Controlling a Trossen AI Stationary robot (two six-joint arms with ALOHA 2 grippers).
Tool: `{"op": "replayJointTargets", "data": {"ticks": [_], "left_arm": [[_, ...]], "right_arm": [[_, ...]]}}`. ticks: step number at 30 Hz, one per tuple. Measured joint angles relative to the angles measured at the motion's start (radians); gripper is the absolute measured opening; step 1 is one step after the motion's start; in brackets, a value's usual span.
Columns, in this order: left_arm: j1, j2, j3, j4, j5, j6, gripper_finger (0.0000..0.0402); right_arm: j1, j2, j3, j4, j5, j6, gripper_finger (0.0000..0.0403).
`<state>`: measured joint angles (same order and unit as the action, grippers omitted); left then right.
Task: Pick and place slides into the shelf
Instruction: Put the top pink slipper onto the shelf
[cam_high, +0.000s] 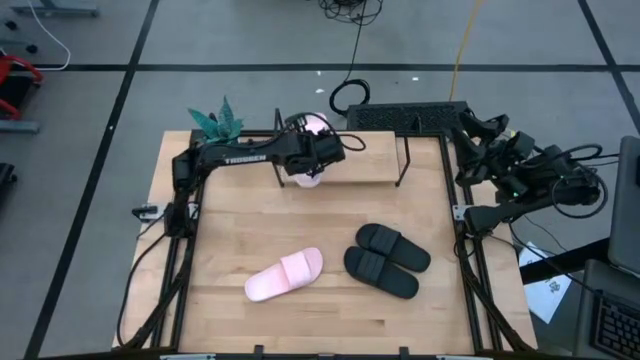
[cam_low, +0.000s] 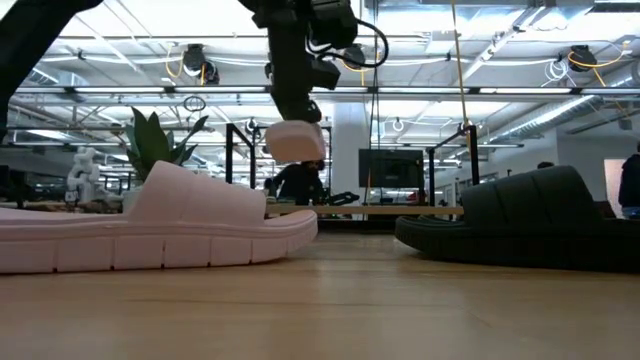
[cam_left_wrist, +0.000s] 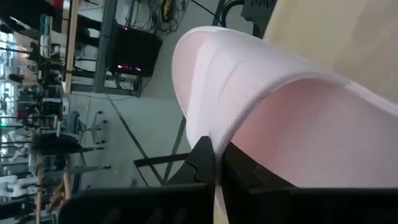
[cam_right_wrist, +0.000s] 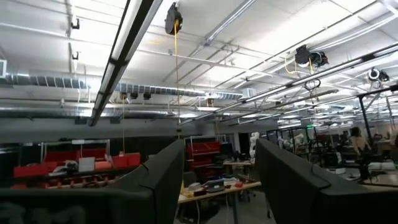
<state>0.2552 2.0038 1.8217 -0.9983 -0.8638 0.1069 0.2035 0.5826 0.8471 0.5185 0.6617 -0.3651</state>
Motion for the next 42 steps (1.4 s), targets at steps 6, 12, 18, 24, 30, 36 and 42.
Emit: {"op": "replayJointTargets", "data": {"ticks": [6,12,18,24,30,36,42], "left_arm": [[0.04,0.007,-0.006,-0.007,-0.001,0.052,0.0],[0.071,0.013,-0.01,-0.052,0.024,0.032,0.0],[0.088,0.036,-0.011,-0.043,0.03,0.045,0.0],[0.097,0.075,-0.013,-0.051,0.035,0.067,0.0],[0.116,0.098,-0.014,-0.07,0.026,0.067,0.0],[0.12,0.098,-0.061,-0.069,0.03,0.064,0.0],[0.119,0.098,-0.151,-0.029,0.007,0.063,0.0]], "right_arm": [[0.0,0.002,0.0,-0.038,0.003,0.002,0.0189],[0.0,0.002,0.0,-0.037,0.002,0.003,0.0189],[0.0,0.002,0.0,-0.038,-0.004,0.004,0.0189],[0.001,0.002,0.0,-0.043,-0.007,0.011,0.0189],[0.001,0.002,0.0,-0.053,-0.008,0.016,0.0189],[0.001,0.002,0.0,-0.052,-0.008,0.015,0.0189],[0.001,0.002,0.0,-0.052,-0.008,0.013,0.0189]]}}
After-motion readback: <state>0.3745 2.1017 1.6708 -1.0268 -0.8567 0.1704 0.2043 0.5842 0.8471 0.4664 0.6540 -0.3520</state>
